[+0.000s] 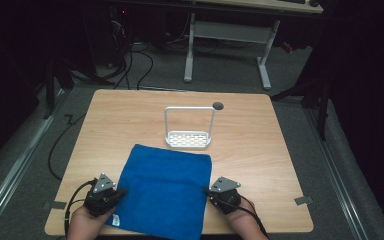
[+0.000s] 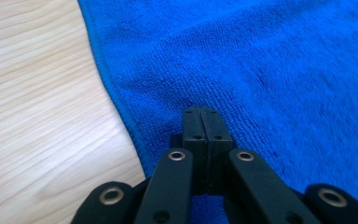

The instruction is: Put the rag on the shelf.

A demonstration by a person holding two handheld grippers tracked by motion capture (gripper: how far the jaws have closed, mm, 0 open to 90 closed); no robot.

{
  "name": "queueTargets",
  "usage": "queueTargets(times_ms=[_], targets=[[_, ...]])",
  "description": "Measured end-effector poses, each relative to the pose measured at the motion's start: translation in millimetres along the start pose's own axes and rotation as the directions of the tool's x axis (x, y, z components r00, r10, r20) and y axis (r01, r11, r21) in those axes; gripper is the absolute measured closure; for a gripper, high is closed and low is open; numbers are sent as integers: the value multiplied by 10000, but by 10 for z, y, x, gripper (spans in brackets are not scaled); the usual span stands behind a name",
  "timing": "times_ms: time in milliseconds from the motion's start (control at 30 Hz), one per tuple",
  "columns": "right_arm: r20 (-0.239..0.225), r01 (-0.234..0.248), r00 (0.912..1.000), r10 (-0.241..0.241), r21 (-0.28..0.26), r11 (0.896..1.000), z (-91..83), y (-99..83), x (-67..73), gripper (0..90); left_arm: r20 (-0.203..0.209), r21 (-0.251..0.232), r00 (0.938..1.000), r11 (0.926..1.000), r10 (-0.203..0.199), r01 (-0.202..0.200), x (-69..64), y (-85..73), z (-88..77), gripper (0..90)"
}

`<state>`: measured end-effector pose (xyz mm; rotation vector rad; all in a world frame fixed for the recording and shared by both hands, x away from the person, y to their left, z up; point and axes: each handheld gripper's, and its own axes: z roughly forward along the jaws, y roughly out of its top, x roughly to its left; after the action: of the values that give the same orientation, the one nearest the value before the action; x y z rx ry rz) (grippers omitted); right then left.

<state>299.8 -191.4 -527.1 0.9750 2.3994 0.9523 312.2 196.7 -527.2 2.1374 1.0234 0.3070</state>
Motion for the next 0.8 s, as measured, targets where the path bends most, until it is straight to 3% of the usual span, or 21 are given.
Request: queueTargets(times_ms=[67,167,300,533,800], targets=[[246,-299,9993,297,51,9995,-78,-83,-109,900,425,-8,9990,9999,128,-127,-83,37,53,900],[463,-573,9973,569,70,9983,-146,-159,-215,900,708,24,9970,9995,320,-323,-151,66,92,900],[794,-868,9931,858,89,9962,-220,-244,-336,900,1194,-1,9894,9966,822,-827,-344,132,186,896],[1171,-1323,9843,1321,-59,9912,-261,-322,-526,900,1689,-42,9773,9916,1278,-1289,-511,160,240,889],[1259,-1689,9774,1700,-193,9854,-232,-319,-623,899,1798,-97,9746,9909,1338,-1342,-553,161,254,887]])
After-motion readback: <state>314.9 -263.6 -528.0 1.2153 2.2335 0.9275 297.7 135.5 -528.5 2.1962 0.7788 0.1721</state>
